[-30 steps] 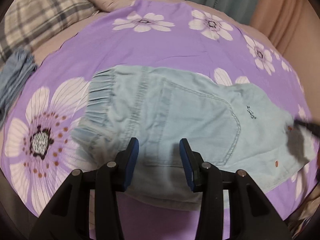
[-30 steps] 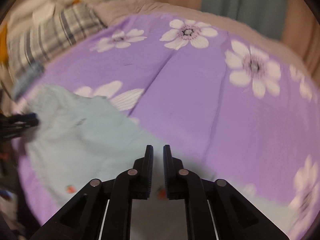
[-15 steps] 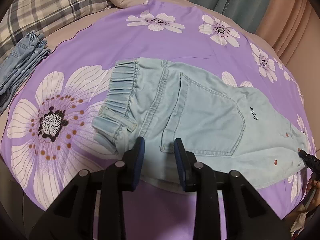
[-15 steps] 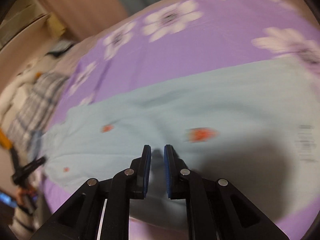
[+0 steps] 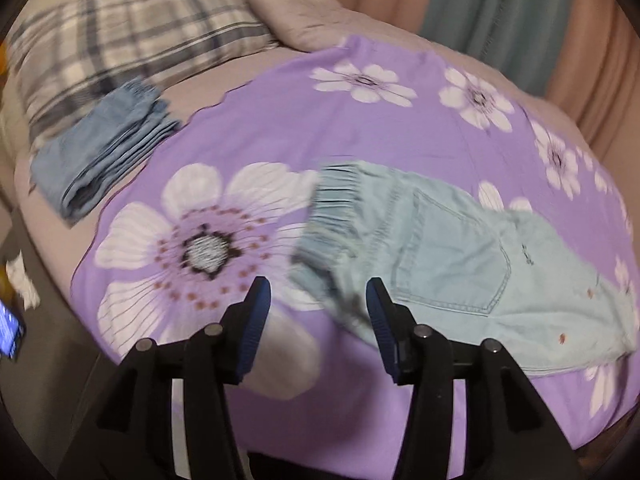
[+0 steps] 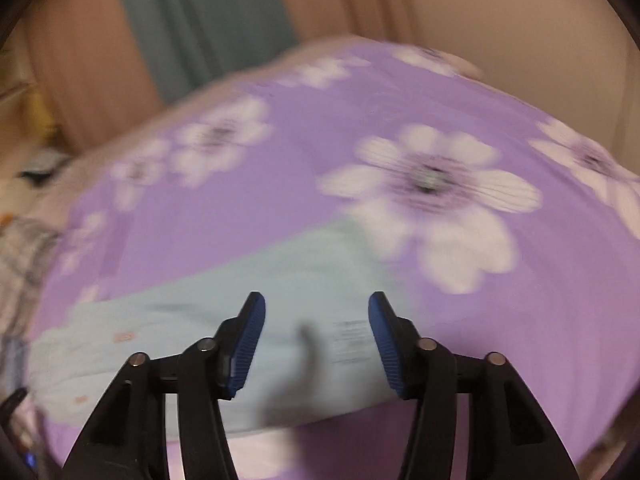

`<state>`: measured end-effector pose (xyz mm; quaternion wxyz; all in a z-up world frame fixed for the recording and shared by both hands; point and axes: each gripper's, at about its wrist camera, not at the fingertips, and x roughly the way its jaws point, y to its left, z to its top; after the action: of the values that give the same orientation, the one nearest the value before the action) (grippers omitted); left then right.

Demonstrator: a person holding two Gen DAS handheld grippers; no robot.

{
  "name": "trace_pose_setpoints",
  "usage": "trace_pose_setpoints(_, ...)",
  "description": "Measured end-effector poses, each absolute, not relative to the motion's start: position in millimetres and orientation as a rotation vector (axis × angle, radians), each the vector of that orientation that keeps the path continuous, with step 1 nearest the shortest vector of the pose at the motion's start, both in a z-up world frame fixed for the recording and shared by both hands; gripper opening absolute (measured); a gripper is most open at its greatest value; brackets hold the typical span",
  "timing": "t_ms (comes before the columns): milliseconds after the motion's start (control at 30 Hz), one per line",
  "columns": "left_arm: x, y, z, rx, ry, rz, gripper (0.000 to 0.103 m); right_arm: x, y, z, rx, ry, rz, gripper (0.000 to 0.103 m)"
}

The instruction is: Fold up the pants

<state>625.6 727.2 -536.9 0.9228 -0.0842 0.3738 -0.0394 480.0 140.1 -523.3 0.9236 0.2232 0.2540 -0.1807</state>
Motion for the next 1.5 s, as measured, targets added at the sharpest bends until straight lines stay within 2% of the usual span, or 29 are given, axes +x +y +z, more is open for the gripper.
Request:
trace_pose_setpoints(200,617.9,742.6,-537.2,-0.247,0.763,-0.100,0.049,515.5,239.5,-518.8,0.325,0.506,-0.121,0.054)
trace_pose_setpoints(500,631.8,682.8,-524.0,-0.230,0.720,-0.298,0.047,584.9,352.3,-546.1,0.222,0.641,0.123,0.053)
trace_pose_setpoints(600,644.1,670.1,-528.5,-0.235,0.731,-0.318,0.044,597.1,378.4,-558.0,0.207,0.670,0.125,0.043)
trace_pose_setpoints(667,650.8,663.5,-535.8,-0.225,0.753,-0.330,0.040,598.7,387.9,-564.5,0.214,0.689,0.122,0.040)
trace_pose_setpoints(833,668.0,657.1,-572.2,-0.177,0.859,-0.301,0.038,590.8,403.3,-574.3,0.140,0.709,0.131,0.040)
trace_pose_setpoints(1000,664.5,661.1,-569.4,-0.173,0.851,-0.309,0.037,582.1,401.4,-573.0,0.124,0.741,0.165,0.040)
trace_pose_setpoints(1167,656.4,657.8,-563.5,-0.116,0.872,-0.273,0.037,568.7,379.8,-565.6,0.234,0.745,0.180,0.040)
trace_pose_setpoints(1233,651.7,653.9,-556.4,-0.103,0.876,-0.258,0.040,561.4,366.6,-560.4,0.277,0.717,0.156,0.040)
trace_pose_setpoints(1300,647.3,649.4,-550.1,-0.110,0.868,-0.280,0.051,554.9,351.9,-554.6,0.324,0.682,0.128,0.040)
trace_pose_setpoints(1500,626.2,588.6,-532.9,-0.044,0.848,-0.470,0.053,555.7,327.1,-557.2,0.436,0.653,0.082,0.040)
